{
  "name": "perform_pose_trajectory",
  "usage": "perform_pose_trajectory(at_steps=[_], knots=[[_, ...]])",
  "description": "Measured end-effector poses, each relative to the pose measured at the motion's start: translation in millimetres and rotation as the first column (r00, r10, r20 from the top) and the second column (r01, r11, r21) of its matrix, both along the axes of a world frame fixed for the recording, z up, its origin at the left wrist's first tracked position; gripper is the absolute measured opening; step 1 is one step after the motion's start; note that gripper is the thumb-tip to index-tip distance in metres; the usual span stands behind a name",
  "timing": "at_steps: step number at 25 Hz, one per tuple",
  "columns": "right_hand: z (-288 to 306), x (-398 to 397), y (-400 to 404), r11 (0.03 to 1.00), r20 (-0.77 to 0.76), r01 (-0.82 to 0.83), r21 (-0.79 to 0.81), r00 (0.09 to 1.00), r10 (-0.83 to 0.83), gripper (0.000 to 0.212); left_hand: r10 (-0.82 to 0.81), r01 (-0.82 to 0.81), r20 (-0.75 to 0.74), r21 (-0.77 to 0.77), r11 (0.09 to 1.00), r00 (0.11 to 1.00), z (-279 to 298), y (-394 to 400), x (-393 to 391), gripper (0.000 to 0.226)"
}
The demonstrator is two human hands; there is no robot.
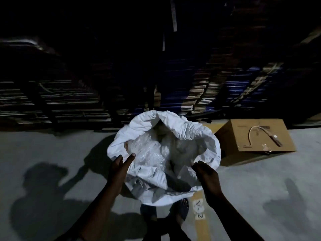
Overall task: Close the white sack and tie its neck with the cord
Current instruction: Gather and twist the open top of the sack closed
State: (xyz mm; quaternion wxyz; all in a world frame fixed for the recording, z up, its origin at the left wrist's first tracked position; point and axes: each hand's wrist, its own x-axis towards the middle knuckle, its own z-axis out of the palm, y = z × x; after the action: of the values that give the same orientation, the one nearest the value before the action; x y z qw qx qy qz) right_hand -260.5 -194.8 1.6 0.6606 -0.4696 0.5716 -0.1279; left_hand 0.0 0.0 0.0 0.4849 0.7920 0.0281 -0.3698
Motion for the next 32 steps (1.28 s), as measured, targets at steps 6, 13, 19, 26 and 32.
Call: perform_pose_trajectory(at_steps=[6,13,19,26,32], knots=[[-15,2,34,0.993,-0.023,0.114,0.043,0.993,-0.113,0.079,0.052,-0.052,-0.062,-0.004,0.999,0.997,-17,19,5,0.09],[-37,-5,58,0.952,-0.043,0.295,0.076,0.955,-0.292,0.041,0.241,-0.242,-0.112,0.003,0.97,0.964,-40,29,13,0.016],[-39,-4,57,0.977,-0.107,0.202,-0.063,0.972,-0.208,0.013,0.27,-0.309,-0.401,-0.035,0.951,0.876,-71,20,20,0.038],[-25,-1,59,0.962,-0.038,0.261,0.075,0.965,-0.259,0.017,0.307,-0.351,-0.449,-0.016,0.936,0.839,-46,-31,18,0.042],[-10,28,75,0.953,-0.019,0.155,0.262,0.988,-0.155,0.007,0.296,-0.367,-0.486,-0.055,0.929,0.822,-36,-55,38,0.046]])
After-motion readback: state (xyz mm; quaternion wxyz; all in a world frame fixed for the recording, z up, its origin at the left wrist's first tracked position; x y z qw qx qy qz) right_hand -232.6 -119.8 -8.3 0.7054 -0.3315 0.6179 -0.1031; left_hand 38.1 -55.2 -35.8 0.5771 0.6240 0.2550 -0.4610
